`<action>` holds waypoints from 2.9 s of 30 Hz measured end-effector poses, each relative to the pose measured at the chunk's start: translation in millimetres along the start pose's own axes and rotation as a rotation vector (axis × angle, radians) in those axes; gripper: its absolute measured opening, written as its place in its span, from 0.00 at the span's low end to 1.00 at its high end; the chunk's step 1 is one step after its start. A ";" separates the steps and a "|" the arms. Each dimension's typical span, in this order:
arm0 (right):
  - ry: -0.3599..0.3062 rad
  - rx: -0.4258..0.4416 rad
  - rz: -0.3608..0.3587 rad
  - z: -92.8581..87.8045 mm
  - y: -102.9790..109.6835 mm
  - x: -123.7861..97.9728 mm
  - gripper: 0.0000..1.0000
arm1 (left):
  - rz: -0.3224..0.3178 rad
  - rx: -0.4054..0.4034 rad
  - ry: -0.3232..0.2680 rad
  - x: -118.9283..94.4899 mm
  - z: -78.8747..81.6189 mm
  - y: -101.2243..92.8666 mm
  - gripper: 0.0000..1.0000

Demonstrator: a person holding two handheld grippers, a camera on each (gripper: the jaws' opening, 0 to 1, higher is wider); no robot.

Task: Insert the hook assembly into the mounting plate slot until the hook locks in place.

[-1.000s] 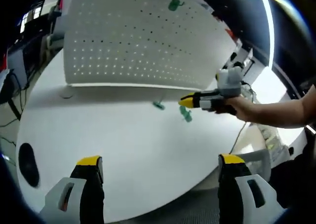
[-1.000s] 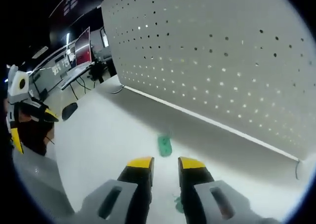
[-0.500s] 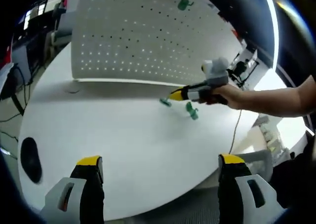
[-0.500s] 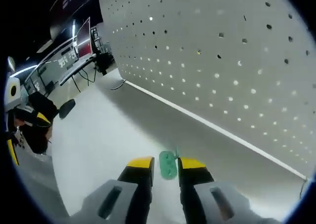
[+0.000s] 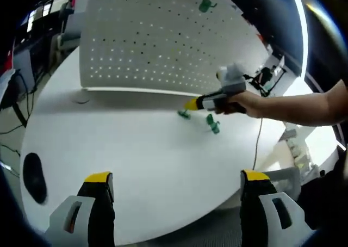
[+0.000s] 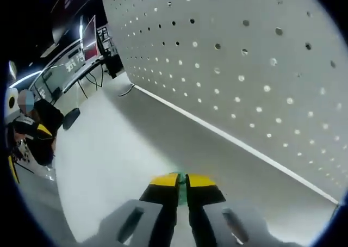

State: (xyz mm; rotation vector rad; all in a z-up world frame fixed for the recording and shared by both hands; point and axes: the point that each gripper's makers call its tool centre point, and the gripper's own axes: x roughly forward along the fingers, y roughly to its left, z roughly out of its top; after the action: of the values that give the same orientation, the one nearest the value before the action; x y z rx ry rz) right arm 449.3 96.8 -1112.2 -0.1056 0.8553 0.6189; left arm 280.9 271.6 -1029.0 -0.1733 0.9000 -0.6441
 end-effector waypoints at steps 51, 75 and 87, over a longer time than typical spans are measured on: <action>-0.624 0.442 0.156 87.6 154.6 -192.1 0.00 | -0.188 0.012 -0.212 -21.5 104.1 -83.4 0.51; -0.710 0.445 0.214 106.0 186.4 -214.3 0.00 | -0.315 -0.011 -0.269 -31.7 119.9 -111.0 0.12; -0.711 0.342 0.186 107.7 194.5 -215.7 0.00 | -0.359 -0.067 -0.276 -34.4 118.3 -113.7 0.04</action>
State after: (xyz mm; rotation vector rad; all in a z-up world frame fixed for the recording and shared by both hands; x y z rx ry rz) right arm 308.5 190.8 -852.8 0.4860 0.2676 0.6148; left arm 306.1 186.5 -886.8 -0.4800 0.6269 -0.8987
